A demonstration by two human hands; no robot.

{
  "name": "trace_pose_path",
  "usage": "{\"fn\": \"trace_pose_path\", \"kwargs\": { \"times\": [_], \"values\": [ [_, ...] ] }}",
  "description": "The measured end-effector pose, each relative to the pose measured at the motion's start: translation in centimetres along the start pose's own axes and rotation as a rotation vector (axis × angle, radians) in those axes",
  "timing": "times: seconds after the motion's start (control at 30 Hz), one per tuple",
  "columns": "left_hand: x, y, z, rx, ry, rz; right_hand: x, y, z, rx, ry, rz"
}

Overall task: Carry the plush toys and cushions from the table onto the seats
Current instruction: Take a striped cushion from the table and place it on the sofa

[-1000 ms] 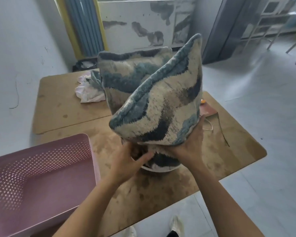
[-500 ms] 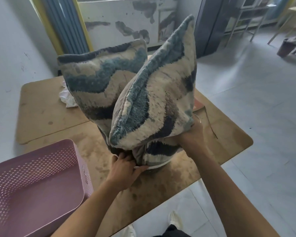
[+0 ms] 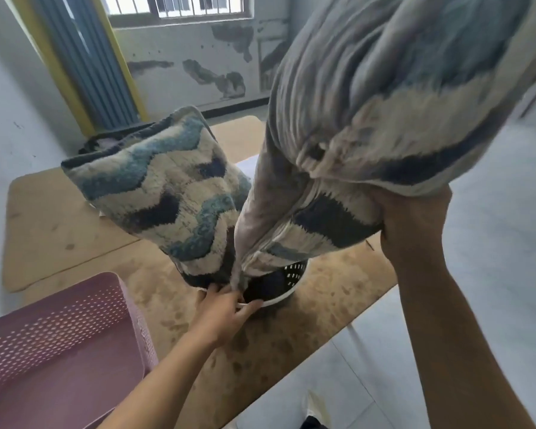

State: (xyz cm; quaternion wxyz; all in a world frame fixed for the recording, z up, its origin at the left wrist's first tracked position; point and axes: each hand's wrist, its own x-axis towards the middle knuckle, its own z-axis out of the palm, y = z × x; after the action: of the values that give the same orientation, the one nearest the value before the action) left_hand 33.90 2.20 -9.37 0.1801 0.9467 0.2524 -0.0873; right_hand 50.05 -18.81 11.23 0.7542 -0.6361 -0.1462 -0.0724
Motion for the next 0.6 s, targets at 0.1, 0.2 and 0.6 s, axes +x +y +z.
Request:
{"fn": "trace_pose_path", "kwargs": {
  "times": [0.1,0.2,0.6],
  "values": [
    [-0.6,0.9,0.3,-0.126,0.223,0.016,-0.9,0.3,-2.3,-0.06,0.144,-0.013],
    [-1.1,3.7,-0.4,-0.232,0.455,0.207,-2.9,1.0,-5.2,-0.148,0.278,0.015],
    [-5.3,26.8,-4.3,-0.68,0.384,0.794,-10.2,-3.5,-22.4,0.125,0.677,0.094]
  ]
}}
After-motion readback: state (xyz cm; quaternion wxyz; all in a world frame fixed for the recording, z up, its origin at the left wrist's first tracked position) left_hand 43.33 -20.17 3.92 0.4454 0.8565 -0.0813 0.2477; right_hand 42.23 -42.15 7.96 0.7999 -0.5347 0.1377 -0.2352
